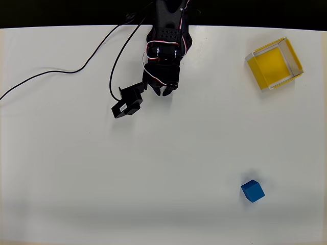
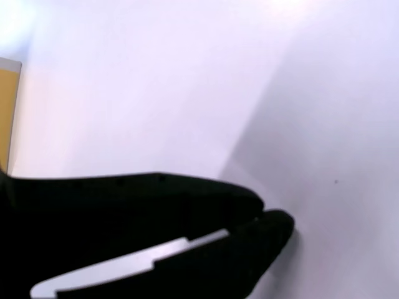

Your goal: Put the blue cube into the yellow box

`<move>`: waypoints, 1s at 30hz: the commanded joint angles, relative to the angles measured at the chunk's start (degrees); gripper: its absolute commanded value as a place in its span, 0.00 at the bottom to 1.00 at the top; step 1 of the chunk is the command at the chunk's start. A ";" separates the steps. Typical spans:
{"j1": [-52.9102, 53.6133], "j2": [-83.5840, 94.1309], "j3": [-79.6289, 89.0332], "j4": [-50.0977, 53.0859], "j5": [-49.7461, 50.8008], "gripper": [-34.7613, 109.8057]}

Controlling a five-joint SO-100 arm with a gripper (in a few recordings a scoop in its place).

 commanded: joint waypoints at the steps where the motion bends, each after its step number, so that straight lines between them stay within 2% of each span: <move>1: 0.44 1.41 1.58 0.70 -0.79 0.24; 14: -1.14 1.58 1.58 0.79 -0.79 0.24; 18: -2.81 1.41 1.49 -0.18 -4.48 0.24; 22: -2.72 -1.14 1.32 -13.54 -4.39 0.33; 30: -6.59 -22.59 -8.00 -55.63 -1.23 0.47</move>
